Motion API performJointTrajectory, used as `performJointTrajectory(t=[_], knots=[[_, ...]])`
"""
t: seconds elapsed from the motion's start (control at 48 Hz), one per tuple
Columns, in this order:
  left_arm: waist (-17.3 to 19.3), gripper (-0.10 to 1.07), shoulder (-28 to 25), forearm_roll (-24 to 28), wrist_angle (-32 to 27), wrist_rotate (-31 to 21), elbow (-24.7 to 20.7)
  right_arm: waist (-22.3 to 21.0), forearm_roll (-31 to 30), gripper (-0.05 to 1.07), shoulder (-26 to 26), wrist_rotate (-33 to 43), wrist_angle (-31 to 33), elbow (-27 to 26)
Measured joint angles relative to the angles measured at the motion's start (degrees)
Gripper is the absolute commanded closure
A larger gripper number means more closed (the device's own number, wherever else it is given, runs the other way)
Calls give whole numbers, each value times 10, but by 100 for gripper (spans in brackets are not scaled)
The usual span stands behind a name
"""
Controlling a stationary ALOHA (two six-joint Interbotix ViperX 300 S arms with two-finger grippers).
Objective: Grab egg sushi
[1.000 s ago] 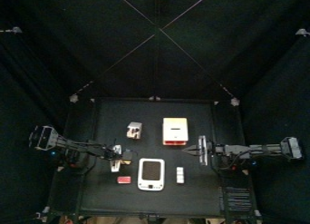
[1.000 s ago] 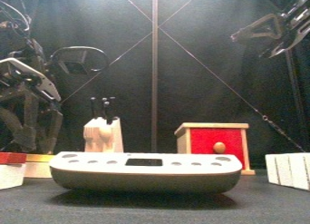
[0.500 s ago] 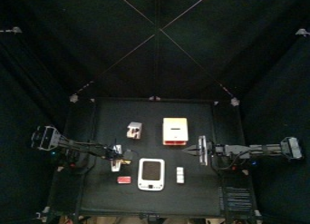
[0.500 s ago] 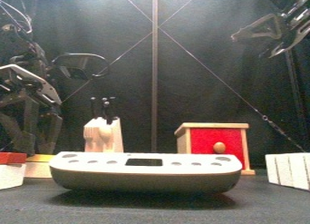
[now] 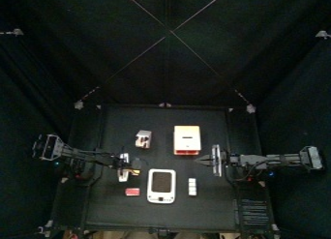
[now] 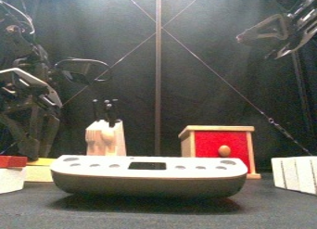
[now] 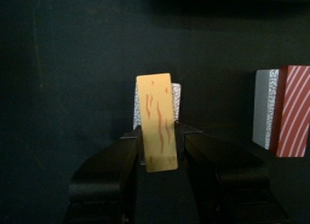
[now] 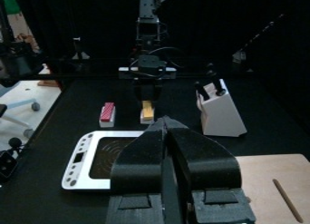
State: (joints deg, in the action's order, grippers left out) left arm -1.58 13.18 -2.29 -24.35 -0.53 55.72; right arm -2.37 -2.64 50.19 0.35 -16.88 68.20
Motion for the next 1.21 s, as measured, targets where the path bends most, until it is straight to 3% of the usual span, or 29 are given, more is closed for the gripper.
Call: performJointTrajectory(t=[0.917,1.208], knots=[[2,28,-12,0,-1,1,-3,0,0,102,0,0,1,0],[0,46,-13,1,-13,0,-5,0,0,102,0,0,0,-1]])
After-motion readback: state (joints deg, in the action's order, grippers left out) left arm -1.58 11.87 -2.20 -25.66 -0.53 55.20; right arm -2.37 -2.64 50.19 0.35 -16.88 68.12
